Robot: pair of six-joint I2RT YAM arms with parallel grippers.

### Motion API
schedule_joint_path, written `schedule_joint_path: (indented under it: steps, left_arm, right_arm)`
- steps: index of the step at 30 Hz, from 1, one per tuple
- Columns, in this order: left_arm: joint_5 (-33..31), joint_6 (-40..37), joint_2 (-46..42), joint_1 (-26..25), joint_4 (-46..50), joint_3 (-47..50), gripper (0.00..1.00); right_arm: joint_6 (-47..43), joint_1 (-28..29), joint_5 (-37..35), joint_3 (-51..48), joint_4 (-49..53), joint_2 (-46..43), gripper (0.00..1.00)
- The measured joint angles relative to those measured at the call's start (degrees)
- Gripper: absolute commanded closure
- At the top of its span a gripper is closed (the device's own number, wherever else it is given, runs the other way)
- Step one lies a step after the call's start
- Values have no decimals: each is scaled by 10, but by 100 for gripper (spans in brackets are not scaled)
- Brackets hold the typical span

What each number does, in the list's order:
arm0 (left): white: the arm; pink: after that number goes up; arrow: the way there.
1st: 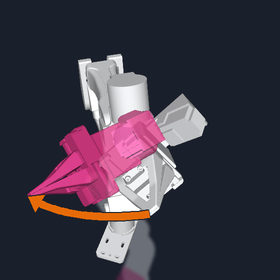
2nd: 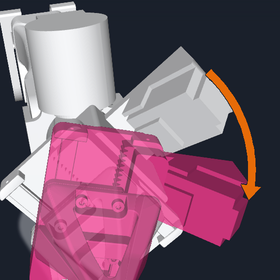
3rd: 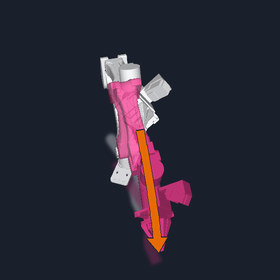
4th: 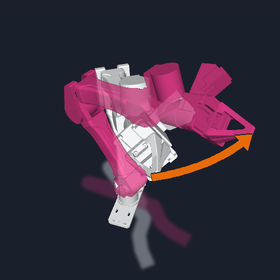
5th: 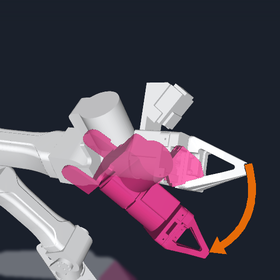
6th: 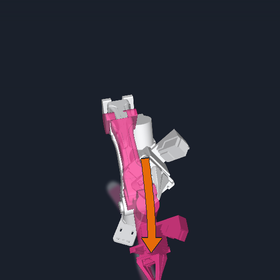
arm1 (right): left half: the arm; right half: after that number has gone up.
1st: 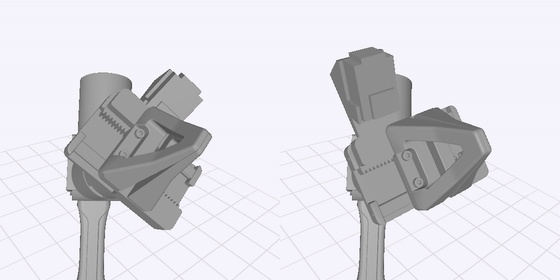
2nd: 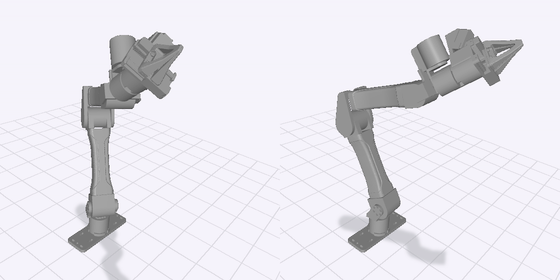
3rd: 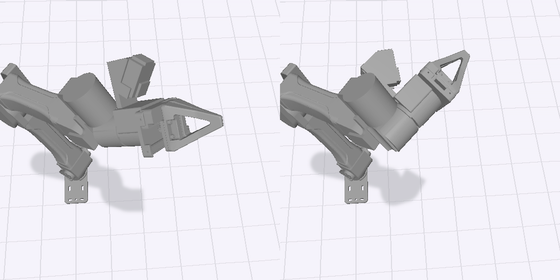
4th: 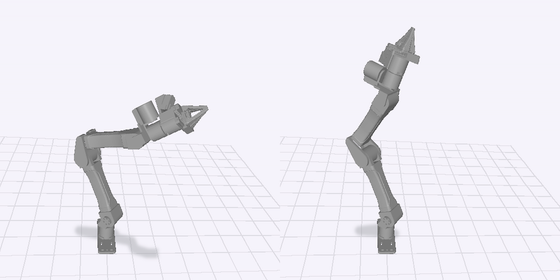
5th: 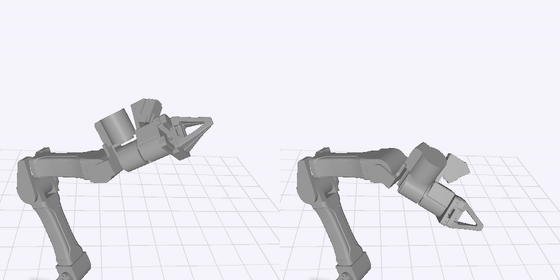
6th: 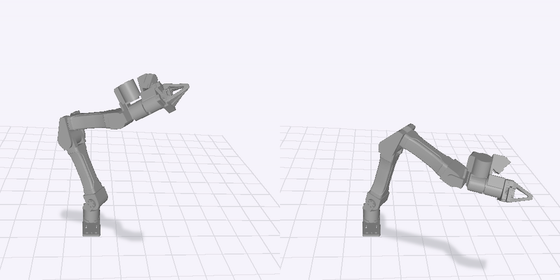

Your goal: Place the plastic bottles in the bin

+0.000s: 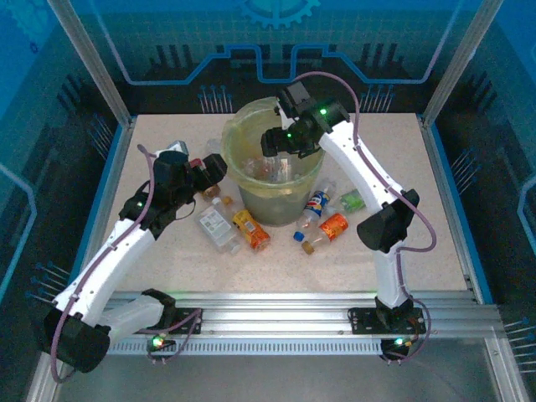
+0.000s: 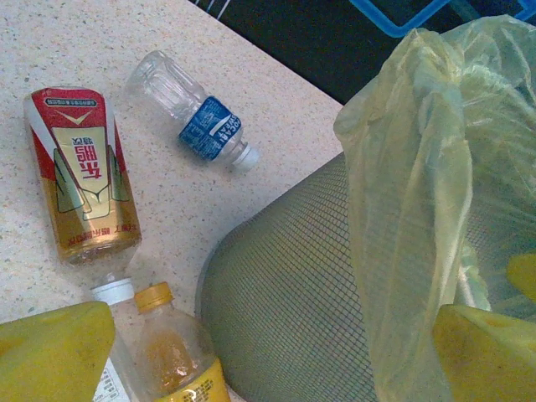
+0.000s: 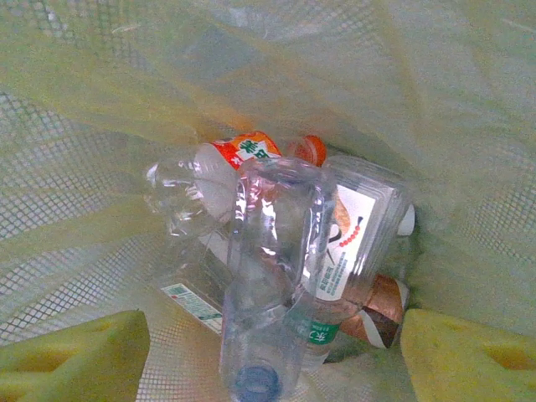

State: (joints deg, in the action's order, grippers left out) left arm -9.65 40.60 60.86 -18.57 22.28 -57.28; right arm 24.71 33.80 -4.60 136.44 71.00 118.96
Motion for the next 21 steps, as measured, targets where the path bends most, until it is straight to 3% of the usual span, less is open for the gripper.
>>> schedule_joint_path:
  steps: [6,8,13,21]
  left_arm:
    - [0,0,-2,2,4,6,1]
    - [0,0,-4,3,5,12,1]
    - [-2,0,-18,8,14,38,1]
    - [-18,5,-67,9,59,106,1]
  right_arm:
    - [-8,0,-11,-17,-1,-33,12]
    - [-11,-1,-13,-33,-3,-62,0]
    - [-12,-1,-24,-88,-23,-155,0]
    - [-2,-16,-49,-261,-78,-329,0]
